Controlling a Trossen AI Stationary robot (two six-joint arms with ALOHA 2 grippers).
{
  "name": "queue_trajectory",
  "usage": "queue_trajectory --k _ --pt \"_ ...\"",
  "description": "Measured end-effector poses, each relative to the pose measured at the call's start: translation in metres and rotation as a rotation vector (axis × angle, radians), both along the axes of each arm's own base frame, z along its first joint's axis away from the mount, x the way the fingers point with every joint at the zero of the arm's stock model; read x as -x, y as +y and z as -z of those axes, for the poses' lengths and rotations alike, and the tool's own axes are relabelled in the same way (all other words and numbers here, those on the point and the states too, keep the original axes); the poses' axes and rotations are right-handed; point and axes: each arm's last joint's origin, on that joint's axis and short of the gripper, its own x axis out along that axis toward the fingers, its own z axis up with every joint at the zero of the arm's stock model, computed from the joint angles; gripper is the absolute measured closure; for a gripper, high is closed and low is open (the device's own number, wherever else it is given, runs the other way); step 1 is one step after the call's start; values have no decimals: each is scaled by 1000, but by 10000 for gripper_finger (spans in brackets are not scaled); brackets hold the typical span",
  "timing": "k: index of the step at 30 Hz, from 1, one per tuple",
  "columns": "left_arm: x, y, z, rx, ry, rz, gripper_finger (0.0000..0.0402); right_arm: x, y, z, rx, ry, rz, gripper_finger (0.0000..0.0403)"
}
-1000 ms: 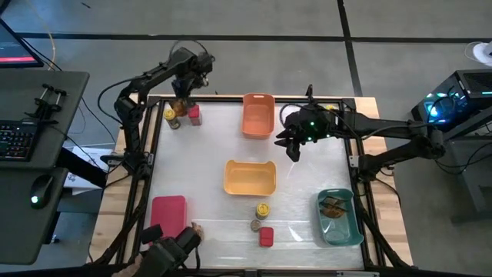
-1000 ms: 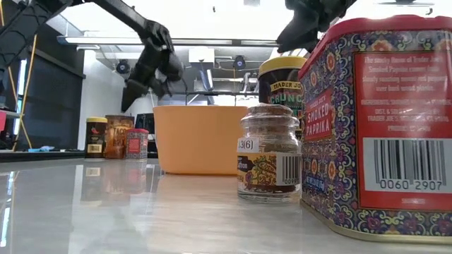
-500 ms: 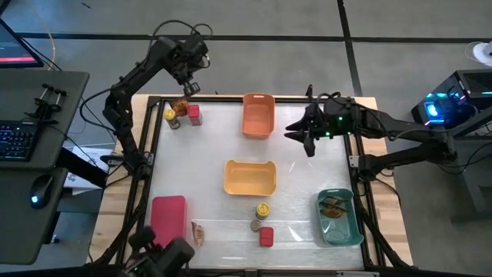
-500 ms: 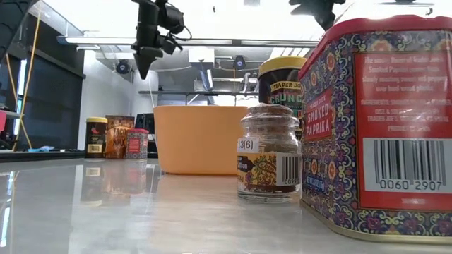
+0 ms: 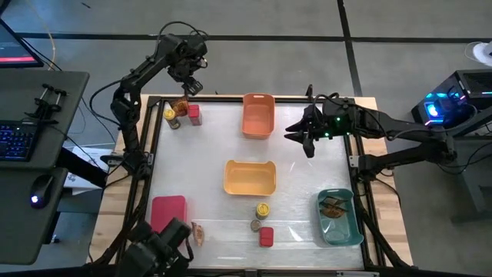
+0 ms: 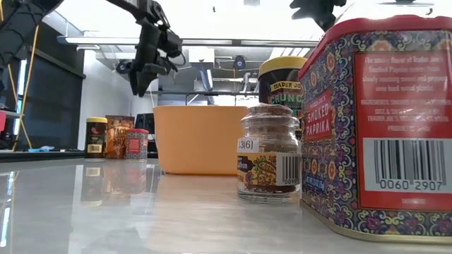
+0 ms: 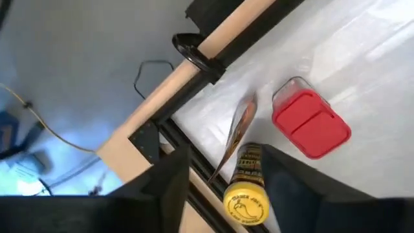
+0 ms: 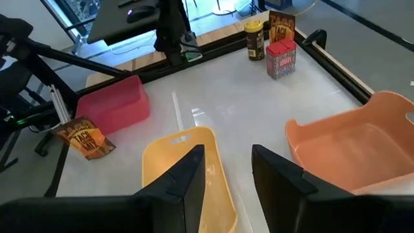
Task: Sort spices by type
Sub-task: Put the top orange seasoning bag into the blue bin
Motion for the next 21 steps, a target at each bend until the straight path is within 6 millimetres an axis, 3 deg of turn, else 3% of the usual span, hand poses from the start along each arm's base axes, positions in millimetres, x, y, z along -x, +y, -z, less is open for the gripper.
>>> queue_trajectory --k 5,13,21 --pt "6 5 20 87 1 -35 171 0 0 4 -6 34 0 281" --pt "17 0 72 208 123 -50 165 -7 -1 9 -11 62 0 281" --pt "14 6 84 138 85 -50 165 -17 -3 17 -36 90 11 281"
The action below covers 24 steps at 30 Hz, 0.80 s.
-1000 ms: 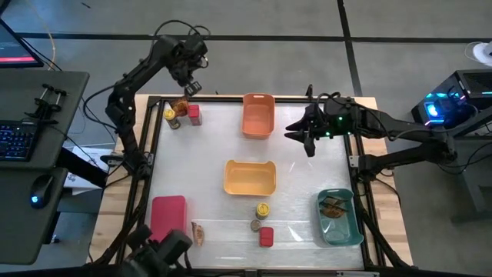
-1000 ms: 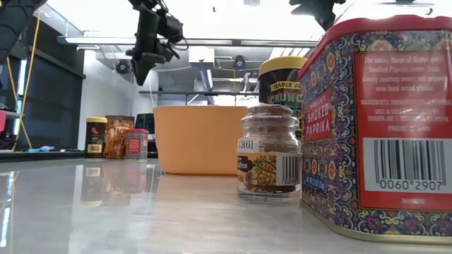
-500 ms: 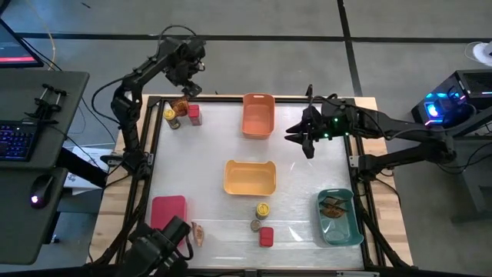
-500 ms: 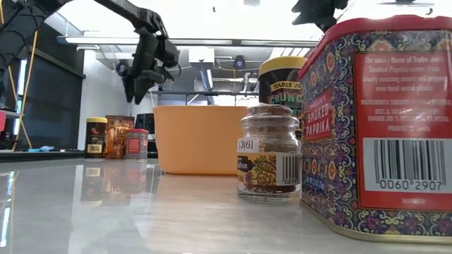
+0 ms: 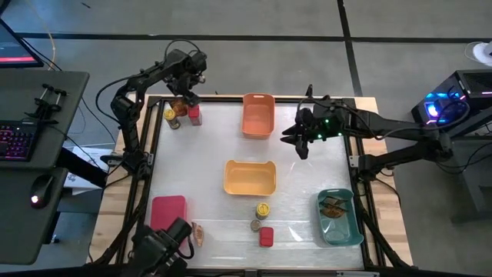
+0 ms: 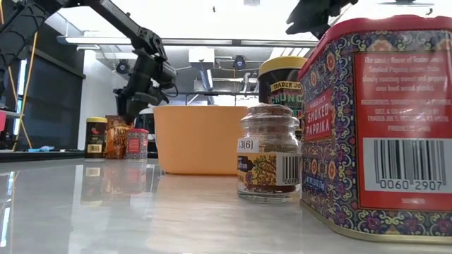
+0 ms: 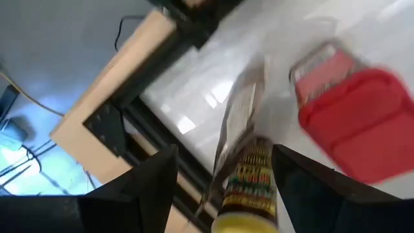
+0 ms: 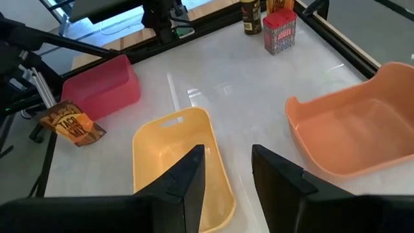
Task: Sort spices by type
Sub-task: Put the top orange seasoning bag into the blue bin
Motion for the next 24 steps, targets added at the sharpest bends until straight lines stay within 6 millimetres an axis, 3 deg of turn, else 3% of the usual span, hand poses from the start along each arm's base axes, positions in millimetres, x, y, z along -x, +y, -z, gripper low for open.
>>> queue_trajectory --k 11,16,24 --pt "16 7 1 44 -23 -58 165 -2 0 2 -20 5 11 281" --pt "20 2 15 80 3 -76 168 -2 0 2 -20 5 11 281" --pt "21 -3 32 94 17 -80 219 -2 0 1 -20 4 11 281"
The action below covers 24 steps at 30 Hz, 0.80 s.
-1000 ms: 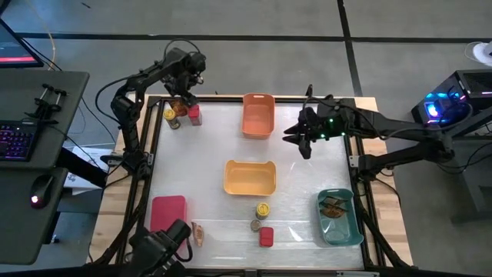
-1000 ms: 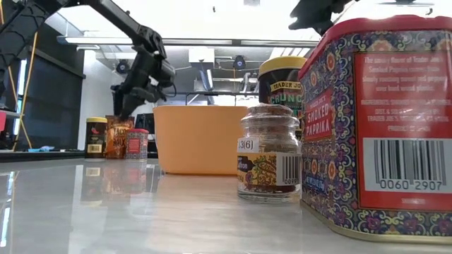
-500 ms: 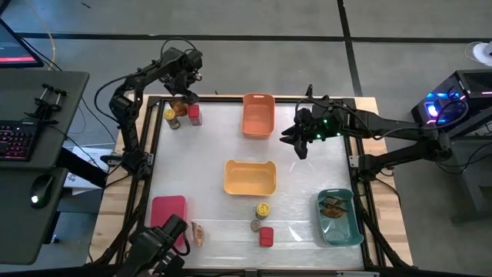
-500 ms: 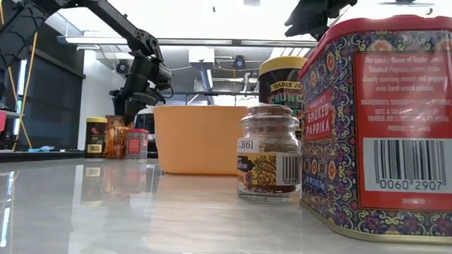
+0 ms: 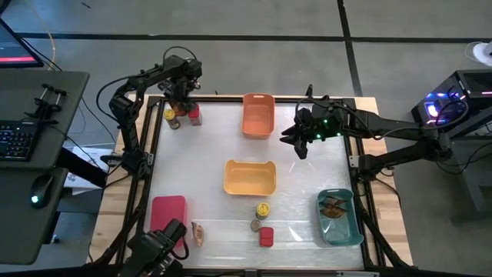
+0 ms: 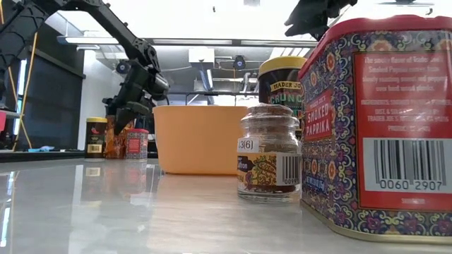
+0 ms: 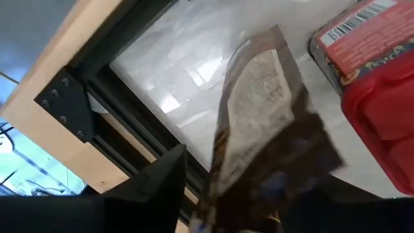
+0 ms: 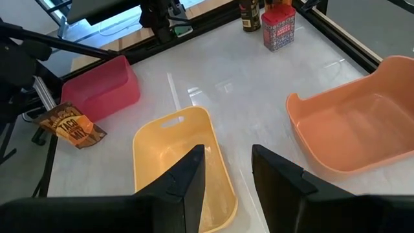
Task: Sort spices by type
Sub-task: Put the top orange seasoning bag into the blue bin
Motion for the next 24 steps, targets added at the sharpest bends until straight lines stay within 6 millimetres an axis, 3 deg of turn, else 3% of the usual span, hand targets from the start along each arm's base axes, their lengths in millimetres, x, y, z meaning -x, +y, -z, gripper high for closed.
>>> queue_trajectory --k 12,18,24 --pt "-3 6 -10 -31 -38 21 306 0 0 0 0 -1 0 281" --pt "-3 6 -10 -1 -74 33 390 0 0 0 0 -1 0 281" --pt "-2 5 -17 -29 -94 56 400 0 0 0 6 0 -3 281"
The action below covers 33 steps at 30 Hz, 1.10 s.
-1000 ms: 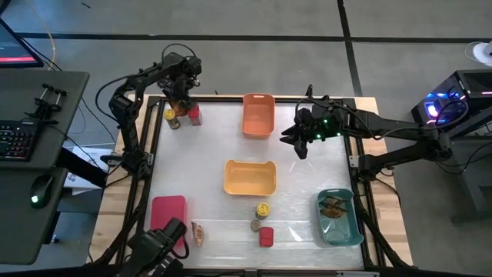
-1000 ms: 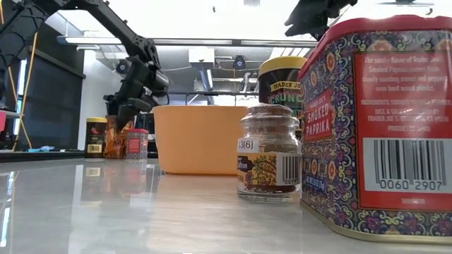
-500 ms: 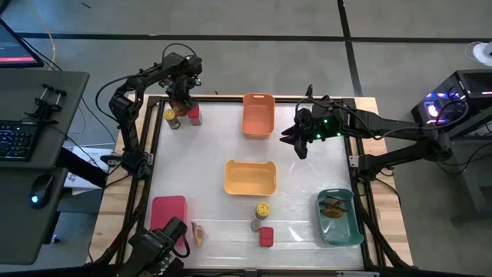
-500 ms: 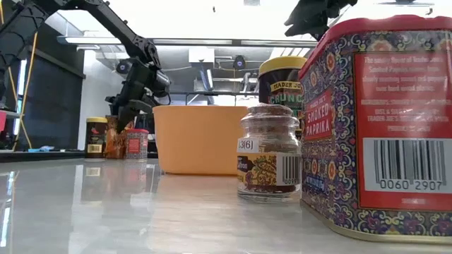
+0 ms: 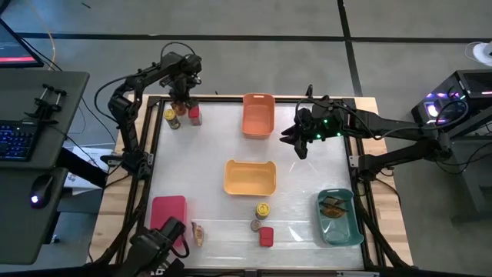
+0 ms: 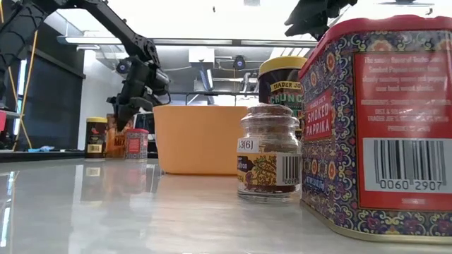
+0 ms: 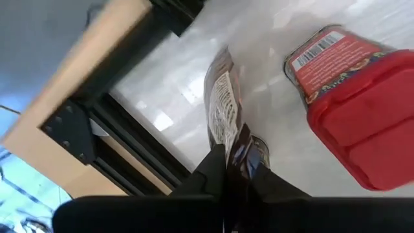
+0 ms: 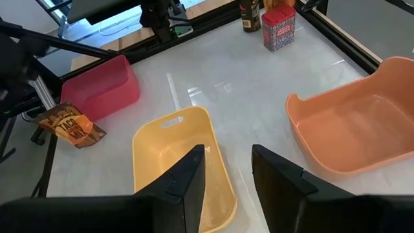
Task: Sort spices by type
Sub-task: Put the top orange seasoning bag into the blue bin
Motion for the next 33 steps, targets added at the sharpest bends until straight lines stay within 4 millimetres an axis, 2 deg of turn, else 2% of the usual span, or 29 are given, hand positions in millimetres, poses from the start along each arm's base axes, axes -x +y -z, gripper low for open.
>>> queue_trajectory --k 3,7,9,12,16,24,30,33 --pt "1 -2 -22 -74 -42 3 401 1 0 -1 18 -3 -11 281" --pt "4 -8 -65 -202 -114 7 401 2 0 -6 63 -40 -31 281" --pt "3 -15 -88 -269 -157 19 401 4 -2 -9 72 -61 -26 281" --pt "-3 -37 -116 -319 -248 97 401 10 -4 -13 79 -81 -10 281" --pt "-29 -82 -137 -313 -367 241 402 18 -6 -20 88 -111 9 281" --pt "-108 -196 -153 -320 -614 564 401 36 -3 -32 106 -166 5 281" --pt "-152 -267 -167 -396 -902 823 401 42 7 -29 -64 -132 -75 281" --pt "-167 -288 -166 -394 -987 966 401 41 20 -29 -205 -129 -136 281"
